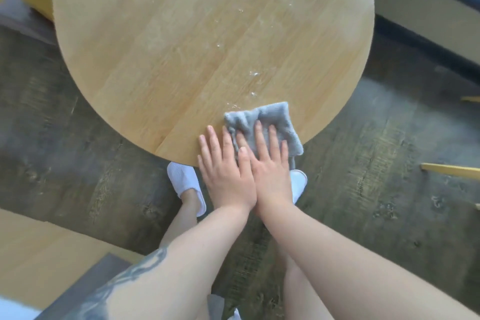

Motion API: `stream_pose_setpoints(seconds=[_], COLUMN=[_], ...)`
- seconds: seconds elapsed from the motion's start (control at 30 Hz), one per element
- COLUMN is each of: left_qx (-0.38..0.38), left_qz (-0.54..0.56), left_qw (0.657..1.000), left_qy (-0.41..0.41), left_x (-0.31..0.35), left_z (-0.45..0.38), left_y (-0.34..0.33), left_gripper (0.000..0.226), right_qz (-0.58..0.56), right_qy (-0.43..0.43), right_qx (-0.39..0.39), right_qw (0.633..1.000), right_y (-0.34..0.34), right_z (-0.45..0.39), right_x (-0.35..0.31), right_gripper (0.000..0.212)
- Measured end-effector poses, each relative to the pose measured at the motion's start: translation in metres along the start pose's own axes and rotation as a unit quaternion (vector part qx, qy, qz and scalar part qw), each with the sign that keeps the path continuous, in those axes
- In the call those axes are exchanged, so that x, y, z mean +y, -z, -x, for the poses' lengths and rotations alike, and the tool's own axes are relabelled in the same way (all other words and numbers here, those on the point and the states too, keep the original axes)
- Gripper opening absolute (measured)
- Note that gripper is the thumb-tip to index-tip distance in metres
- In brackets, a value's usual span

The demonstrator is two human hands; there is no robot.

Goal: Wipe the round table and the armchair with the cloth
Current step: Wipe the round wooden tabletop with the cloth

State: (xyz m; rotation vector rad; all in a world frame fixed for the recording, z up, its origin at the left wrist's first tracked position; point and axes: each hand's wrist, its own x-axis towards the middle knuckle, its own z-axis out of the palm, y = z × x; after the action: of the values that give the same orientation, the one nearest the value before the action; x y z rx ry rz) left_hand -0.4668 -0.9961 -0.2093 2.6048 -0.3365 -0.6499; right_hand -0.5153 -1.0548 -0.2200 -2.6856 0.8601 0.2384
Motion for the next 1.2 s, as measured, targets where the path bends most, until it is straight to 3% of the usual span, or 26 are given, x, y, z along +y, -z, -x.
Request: stream_pose_setpoints(seconds=[0.07, 0.1, 0.17, 0.27, 0.33, 0.43, 0.47, 0.53, 0.6, 0.63, 0.7, 0.77, 0.8, 0.83, 0.9, 0.93, 0.97, 1.03, 1.1, 1.13, 1.2], left_qx=[0.024, 0.035, 0.062, 0.095, 0.103, 0.098, 0.096, 0.1, 0.108, 0.108, 0.092, 0.064, 0.052, 0.045, 0.044, 0.042, 0.04, 0.039, 0.035, 0.035, 0.043], left_qz=[0.023, 0.026, 0.027, 0.043, 0.061, 0.068, 0.064, 0.051, 0.042, 0.044, 0.04, 0.016, 0.003, -0.011, -0.027, -0.024, -0.015, 0.017, 0.043, 0.045, 0.043], left_qw=[0.999, 0.998, 0.995, 0.989, 0.984, 0.984, 0.984, 0.984, 0.983, 0.982, 0.984, 0.991, 0.994, 0.995, 0.995, 0.995, 0.996, 0.997, 0.997, 0.998, 0.997], left_qy=[0.034, 0.046, 0.069, 0.107, 0.128, 0.136, 0.135, 0.135, 0.14, 0.146, 0.148, 0.116, 0.101, 0.093, 0.087, 0.084, 0.081, 0.066, 0.048, 0.041, 0.045], left_x=[0.009, 0.011, 0.016, 0.031, 0.041, 0.048, 0.048, 0.047, 0.051, 0.053, 0.052, 0.044, 0.038, 0.032, 0.025, 0.024, 0.024, 0.025, 0.022, 0.02, 0.018], left_z=[0.001, 0.002, 0.002, 0.002, 0.004, 0.004, 0.005, 0.007, 0.008, 0.007, 0.008, 0.011, 0.012, 0.014, 0.015, 0.015, 0.014, 0.011, 0.007, 0.005, -0.001], left_y=[-0.009, -0.012, -0.019, -0.032, -0.038, -0.04, -0.041, -0.044, -0.047, -0.047, -0.042, -0.032, -0.027, -0.023, -0.021, -0.021, -0.021, -0.021, -0.016, -0.013, -0.01], left_gripper=[0.072, 0.071, 0.068, 0.073, 0.075, 0.079, 0.08, 0.077, 0.073, 0.072, 0.071, 0.07, 0.069, 0.067, 0.064, 0.063, 0.063, 0.064, 0.065, 0.065, 0.065], right_qz=[0.04, 0.056, 0.084, 0.042, 0.023, 0.069, 0.076, 0.055, 0.026, 0.007, 0.016, 0.068, 0.083, 0.078, 0.033, 0.021, 0.02, 0.033, 0.073, 0.086, 0.081], right_qy=[0.197, 0.245, 0.218, 0.075, 0.148, 0.316, 0.302, 0.16, -0.005, -0.02, 0.129, 0.3, 0.292, 0.213, -0.038, -0.075, -0.021, 0.214, 0.321, 0.288, 0.097], right_qx=[-0.045, -0.07, -0.068, -0.042, -0.07, -0.11, -0.094, -0.053, -0.028, -0.03, -0.092, -0.122, -0.112, -0.097, -0.047, -0.046, -0.056, -0.087, -0.11, -0.111, -0.077], right_qw=[0.979, 0.965, 0.97, 0.995, 0.986, 0.94, 0.946, 0.984, 0.999, 0.999, 0.987, 0.944, 0.946, 0.969, 0.998, 0.996, 0.998, 0.972, 0.938, 0.947, 0.989], right_y=[0.006, 0.017, 0.035, 0.041, 0.031, 0.037, 0.04, 0.043, 0.038, 0.034, 0.032, 0.046, 0.054, 0.062, 0.063, 0.058, 0.051, 0.038, 0.044, 0.051, 0.057], right_z=[0.02, 0.017, -0.002, -0.025, -0.011, -0.007, -0.016, -0.032, -0.033, -0.028, -0.015, -0.029, -0.04, -0.053, -0.071, -0.072, -0.066, -0.044, -0.047, -0.05, -0.062], right_x=[0.048, 0.081, 0.125, 0.105, 0.089, 0.137, 0.153, 0.151, 0.102, 0.079, 0.073, 0.115, 0.133, 0.139, 0.111, 0.083, 0.06, 0.053, 0.094, 0.111, 0.113], right_gripper=[0.072, 0.084, 0.093, 0.074, 0.069, 0.069, 0.07, 0.072, 0.069, 0.066, 0.063, 0.066, 0.068, 0.07, 0.07, 0.068, 0.066, 0.063, 0.067, 0.07, 0.074])
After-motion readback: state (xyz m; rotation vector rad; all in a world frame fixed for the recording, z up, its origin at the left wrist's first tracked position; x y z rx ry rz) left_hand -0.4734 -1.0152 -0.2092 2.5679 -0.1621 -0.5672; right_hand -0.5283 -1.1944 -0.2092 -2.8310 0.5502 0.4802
